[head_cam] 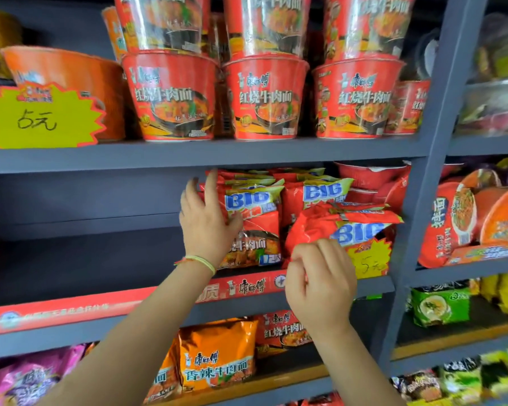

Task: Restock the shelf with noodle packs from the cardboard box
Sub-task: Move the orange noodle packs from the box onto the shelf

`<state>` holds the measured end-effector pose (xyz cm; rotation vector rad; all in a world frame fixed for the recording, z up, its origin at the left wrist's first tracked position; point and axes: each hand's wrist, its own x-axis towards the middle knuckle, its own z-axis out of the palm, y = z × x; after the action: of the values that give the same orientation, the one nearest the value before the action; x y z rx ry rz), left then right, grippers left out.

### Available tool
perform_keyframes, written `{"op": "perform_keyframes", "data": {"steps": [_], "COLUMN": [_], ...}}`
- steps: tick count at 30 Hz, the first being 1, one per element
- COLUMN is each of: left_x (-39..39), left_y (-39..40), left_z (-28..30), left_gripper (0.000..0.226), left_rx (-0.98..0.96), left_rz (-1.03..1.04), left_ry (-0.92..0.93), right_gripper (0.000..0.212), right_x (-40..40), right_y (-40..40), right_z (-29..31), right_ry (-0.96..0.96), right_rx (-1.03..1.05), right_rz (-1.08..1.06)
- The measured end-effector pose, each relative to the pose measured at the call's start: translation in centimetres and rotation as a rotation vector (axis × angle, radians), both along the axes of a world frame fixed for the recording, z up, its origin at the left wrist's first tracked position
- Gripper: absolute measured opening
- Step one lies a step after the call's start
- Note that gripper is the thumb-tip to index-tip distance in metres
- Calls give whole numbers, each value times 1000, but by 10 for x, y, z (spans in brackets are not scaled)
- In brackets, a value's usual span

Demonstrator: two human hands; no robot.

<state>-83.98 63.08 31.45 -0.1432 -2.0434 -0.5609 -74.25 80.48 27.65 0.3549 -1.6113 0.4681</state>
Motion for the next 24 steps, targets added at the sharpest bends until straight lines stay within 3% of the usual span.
{"op": "perform_keyframes", "data": {"steps": [4, 9, 16, 24], "left_x": [-2, -13, -17, -20], "left_y": [25, 41, 41, 51], "left_z": [-4, -11, -7, -12], "left_gripper": [55, 82, 94, 87], "left_rx": [-276, -320, -357, -357], "left_rz": [136, 120, 119, 90], "left_ry": [-26, -241, -331, -285], "right_gripper": [17, 62, 82, 80], "right_x": [-12, -32, -98, -104], "right_y": [27, 37, 59, 76], "right_z": [-10, 13, 41, 54], "right_ry": [-150, -532, -990, -1028], "right_rx": [-149, -82, 73, 125], "right_rz": [-167, -301, -186, -234]}}
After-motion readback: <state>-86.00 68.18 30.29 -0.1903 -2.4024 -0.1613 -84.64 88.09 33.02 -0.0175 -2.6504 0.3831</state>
